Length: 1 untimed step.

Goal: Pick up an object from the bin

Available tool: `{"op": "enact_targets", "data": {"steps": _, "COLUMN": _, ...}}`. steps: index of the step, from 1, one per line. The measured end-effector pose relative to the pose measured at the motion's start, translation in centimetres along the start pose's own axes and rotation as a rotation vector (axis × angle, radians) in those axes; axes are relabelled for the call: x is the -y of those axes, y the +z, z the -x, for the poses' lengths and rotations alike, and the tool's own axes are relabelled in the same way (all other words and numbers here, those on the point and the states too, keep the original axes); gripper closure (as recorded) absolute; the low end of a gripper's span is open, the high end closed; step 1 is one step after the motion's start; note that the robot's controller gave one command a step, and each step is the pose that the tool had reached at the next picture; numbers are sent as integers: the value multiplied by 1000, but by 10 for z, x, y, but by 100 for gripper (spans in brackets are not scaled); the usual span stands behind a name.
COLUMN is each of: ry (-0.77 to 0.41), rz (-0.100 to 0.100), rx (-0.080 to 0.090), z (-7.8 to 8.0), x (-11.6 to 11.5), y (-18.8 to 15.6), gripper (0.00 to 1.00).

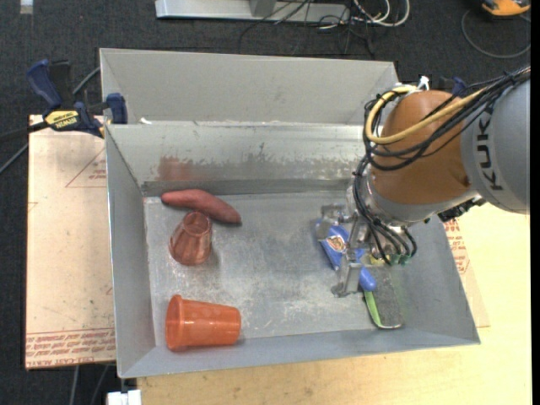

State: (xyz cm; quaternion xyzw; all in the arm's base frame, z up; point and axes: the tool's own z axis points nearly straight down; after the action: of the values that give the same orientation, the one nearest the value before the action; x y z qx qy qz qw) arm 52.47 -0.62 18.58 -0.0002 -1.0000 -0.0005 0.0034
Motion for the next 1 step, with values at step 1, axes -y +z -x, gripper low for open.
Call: {"op": "enact_targets", "data": {"steps": 1, "ry": 0, "rz": 0, "rx": 8, "z": 1, "x": 0, "y": -5, "gripper": 0}}
